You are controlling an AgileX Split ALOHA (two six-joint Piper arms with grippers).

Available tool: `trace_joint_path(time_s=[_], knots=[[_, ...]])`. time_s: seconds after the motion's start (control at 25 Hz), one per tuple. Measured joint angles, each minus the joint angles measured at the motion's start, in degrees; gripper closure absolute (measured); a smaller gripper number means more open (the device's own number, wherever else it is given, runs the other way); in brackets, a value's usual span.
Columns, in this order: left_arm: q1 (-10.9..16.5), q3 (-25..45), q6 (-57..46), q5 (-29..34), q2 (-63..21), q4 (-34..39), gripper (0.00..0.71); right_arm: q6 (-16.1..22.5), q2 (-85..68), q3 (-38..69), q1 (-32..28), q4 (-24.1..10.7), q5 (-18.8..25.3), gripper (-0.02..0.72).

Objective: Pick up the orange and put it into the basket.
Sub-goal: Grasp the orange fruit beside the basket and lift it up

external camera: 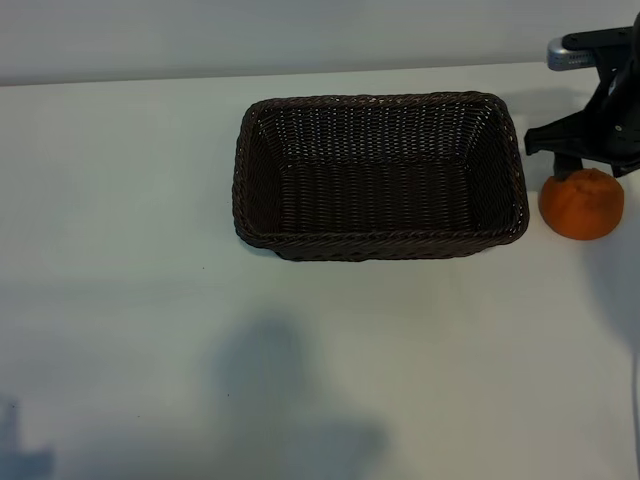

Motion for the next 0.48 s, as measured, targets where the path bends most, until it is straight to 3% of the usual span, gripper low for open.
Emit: trace_joint_path(time_s=[0.28, 0.48], knots=[[0.0, 0.0, 0.0, 0.0, 0.0, 0.0, 0.116, -0.2, 0.3, 0.0, -2.7, 0.3, -0.1, 0.124], [0.0, 0.0, 0.0, 0.0, 0.0, 0.0, 0.117, -3.3, 0.3, 0.0, -2.7, 4.1, -0.3, 0.124]])
